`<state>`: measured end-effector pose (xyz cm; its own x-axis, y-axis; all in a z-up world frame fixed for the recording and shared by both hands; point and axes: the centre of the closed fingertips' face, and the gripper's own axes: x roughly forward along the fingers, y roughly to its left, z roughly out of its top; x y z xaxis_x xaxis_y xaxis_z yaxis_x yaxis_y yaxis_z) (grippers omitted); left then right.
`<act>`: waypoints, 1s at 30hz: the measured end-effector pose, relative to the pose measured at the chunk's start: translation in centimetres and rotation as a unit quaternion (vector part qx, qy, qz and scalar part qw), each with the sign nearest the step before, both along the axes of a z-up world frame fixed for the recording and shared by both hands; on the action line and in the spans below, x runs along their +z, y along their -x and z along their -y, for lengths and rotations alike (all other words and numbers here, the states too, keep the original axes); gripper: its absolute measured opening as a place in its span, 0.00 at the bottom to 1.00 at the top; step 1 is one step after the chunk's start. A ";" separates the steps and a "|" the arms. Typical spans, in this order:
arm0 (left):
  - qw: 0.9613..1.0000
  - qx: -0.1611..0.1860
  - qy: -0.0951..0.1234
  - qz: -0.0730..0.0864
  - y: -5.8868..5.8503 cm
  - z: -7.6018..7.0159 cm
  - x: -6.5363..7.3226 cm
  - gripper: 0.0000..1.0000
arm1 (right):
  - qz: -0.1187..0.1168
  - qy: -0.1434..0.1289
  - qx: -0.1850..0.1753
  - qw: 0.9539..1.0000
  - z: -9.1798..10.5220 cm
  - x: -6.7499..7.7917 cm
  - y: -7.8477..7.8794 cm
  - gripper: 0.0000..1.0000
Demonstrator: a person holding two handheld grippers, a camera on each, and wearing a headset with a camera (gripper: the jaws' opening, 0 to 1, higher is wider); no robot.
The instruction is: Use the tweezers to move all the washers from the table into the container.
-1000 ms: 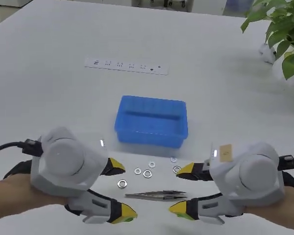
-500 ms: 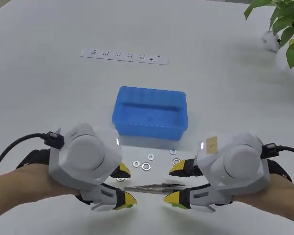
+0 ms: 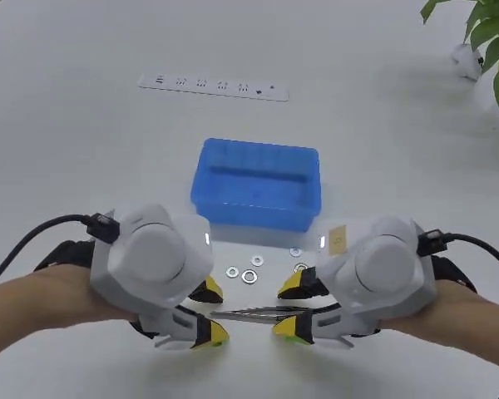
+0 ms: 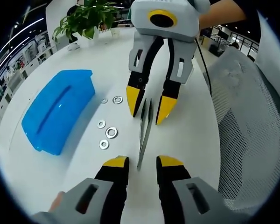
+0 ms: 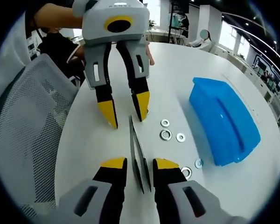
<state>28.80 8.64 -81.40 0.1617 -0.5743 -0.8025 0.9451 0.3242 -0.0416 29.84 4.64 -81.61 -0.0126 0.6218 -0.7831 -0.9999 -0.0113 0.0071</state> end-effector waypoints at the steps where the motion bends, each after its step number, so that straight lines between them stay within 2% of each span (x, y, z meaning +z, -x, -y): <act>1: 1.000 -0.001 0.000 0.000 0.0 0.0 0.0 0.28 | 0.003 0.006 0.005 1.000 0.1 -0.2 0.1 0.23; 2: 1.000 -0.001 0.000 0.001 0.0 0.0 0.0 0.27 | 0.010 0.001 0.008 1.000 -0.1 -0.1 0.0 0.22; 4: 1.000 -0.005 -0.001 0.005 -0.1 0.0 0.0 0.26 | 0.009 0.006 0.006 1.000 0.0 -0.1 0.0 0.21; 7: 1.000 -0.010 -0.001 0.009 -0.1 -0.1 0.0 0.25 | 0.021 0.011 0.015 1.000 0.1 -0.1 -0.1 0.19; 13: 1.000 -0.021 -0.003 0.014 0.1 0.1 0.0 0.25 | 0.038 0.017 0.040 0.998 0.0 -0.1 0.6 0.11; 20: 0.999 -0.035 -0.001 0.017 0.2 0.3 0.0 0.19 | 0.034 0.021 0.036 0.999 0.1 -0.2 0.6 0.10; 24: 1.000 -0.017 -0.006 0.023 -0.9 0.1 -0.1 0.08 | 0.034 0.023 0.035 0.999 0.1 -0.2 0.6 0.10; 26: 1.000 -0.018 -0.007 0.019 -0.7 0.1 -0.1 0.08 | 0.035 0.024 0.033 0.999 0.1 -0.2 0.6 0.10; 30: 0.999 -0.028 -0.008 0.024 -0.5 0.1 -0.1 0.07 | 0.036 0.023 0.029 0.999 0.1 -0.2 0.5 0.10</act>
<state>29.33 8.50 -81.53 0.1676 -0.5715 -0.8033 0.9626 0.2707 0.0083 29.31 4.54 -81.81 0.0095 0.5844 -0.8114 -0.9954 -0.0715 -0.0632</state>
